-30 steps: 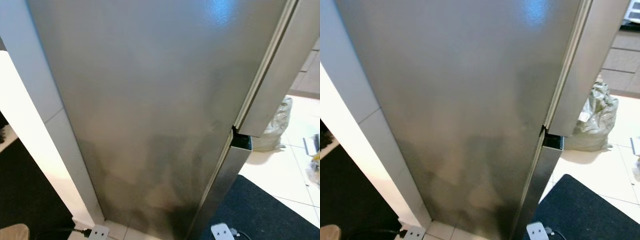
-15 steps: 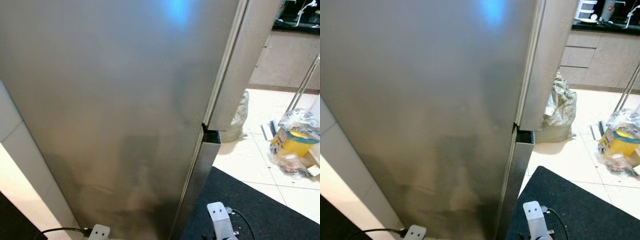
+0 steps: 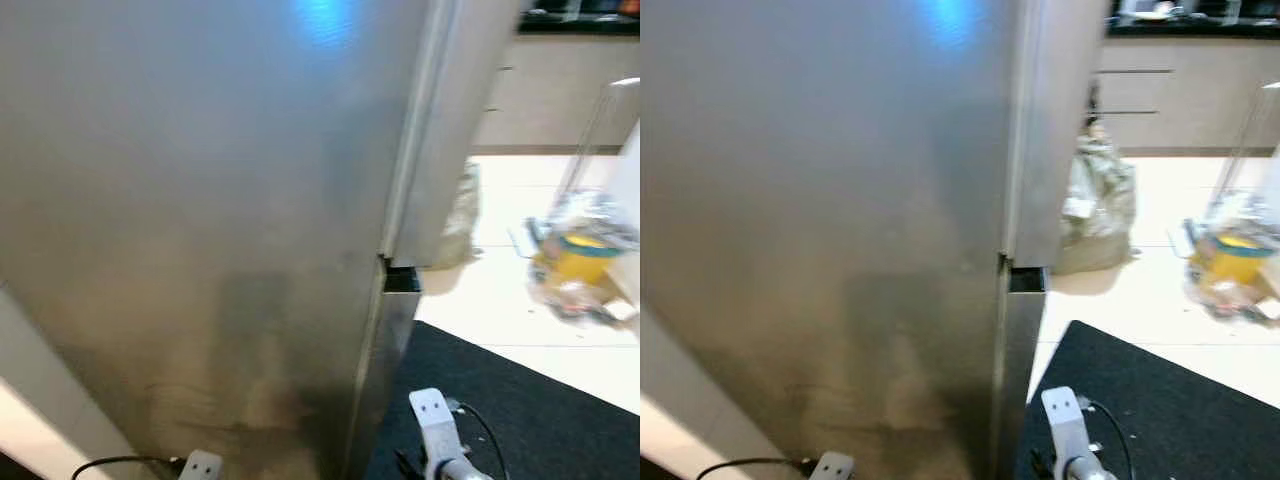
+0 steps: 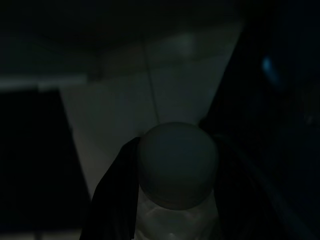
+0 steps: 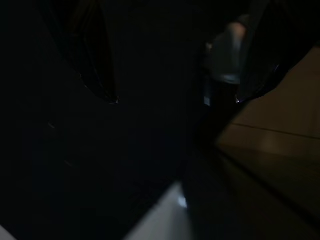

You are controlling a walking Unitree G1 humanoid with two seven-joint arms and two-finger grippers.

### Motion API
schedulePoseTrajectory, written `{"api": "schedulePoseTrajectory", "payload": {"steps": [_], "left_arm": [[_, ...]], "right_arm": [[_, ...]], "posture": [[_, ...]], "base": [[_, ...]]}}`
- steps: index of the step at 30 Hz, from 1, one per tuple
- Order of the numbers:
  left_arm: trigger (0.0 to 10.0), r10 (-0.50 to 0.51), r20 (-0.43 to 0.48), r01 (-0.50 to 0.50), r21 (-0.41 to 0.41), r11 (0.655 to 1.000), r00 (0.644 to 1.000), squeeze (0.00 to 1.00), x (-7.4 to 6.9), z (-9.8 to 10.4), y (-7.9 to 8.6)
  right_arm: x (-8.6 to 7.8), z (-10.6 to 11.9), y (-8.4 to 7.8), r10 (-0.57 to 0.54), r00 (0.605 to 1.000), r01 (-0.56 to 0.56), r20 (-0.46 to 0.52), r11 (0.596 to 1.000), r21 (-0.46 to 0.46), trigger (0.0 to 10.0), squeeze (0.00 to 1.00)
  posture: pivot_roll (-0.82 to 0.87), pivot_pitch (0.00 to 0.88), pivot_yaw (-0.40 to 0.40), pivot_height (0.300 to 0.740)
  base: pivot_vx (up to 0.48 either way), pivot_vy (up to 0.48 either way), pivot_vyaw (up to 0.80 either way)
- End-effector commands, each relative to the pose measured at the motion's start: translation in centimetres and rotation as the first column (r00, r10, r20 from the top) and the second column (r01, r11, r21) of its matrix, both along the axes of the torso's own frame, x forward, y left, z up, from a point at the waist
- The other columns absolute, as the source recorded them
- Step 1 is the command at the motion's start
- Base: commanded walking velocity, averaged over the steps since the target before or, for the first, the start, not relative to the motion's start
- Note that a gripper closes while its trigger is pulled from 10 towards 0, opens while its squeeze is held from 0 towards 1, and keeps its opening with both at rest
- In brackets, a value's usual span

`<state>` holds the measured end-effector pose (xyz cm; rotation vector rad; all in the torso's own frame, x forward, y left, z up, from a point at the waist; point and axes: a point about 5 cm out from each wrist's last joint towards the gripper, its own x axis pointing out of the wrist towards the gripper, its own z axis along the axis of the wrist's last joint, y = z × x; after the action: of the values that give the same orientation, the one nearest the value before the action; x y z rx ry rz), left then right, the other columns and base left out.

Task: Restocking fridge

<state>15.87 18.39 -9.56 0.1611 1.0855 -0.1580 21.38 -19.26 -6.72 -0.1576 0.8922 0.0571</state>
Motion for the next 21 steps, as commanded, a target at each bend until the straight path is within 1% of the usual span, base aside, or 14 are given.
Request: {"api": "schedulePoseTrajectory", "payload": {"steps": [1, 9, 17, 21], "left_arm": [[10.0, -0.005, -0.039, 0.005, 0.001, 1.000, 0.999, 0.00, -1.06, -0.43, -0.04], [10.0, -0.006, -0.042, 0.006, 0.002, 1.000, 0.999, 0.00, -1.18, -0.48, -0.03], [10.0, -0.013, -0.039, 0.013, 0.004, 1.000, 0.999, 0.00, -1.10, -0.45, -0.05], [10.0, -0.019, -0.037, 0.019, 0.006, 1.000, 0.999, 0.00, -1.03, -0.42, -0.07]], "right_arm": [[-0.93, -0.60, 0.38, 0.001, 0.999, 0.000, -0.037, 1.000, 0.014, 10.0, 0.00], [-1.39, -0.83, 0.21, -0.001, 0.999, 0.001, -0.051, 1.000, 0.011, 10.0, 0.00], [-1.58, -0.93, 0.11, 0.007, 0.998, -0.007, -0.061, 1.000, 0.002, 10.0, 0.00], [-1.73, -1.00, 0.07, 0.005, 0.998, -0.004, -0.067, 1.000, 0.005, 10.0, 0.00]], "posture": [[-0.06, 0.003, 0.015, 0.740], [-0.06, 0.002, 0.013, 0.740], [-0.06, 0.000, 0.013, 0.740], [-0.06, 0.000, 0.014, 0.740]], "base": [[0.000, 0.000, -0.80], [0.000, 0.000, -0.76], [0.000, 0.000, 0.00], [0.000, 0.000, -0.80]]}}
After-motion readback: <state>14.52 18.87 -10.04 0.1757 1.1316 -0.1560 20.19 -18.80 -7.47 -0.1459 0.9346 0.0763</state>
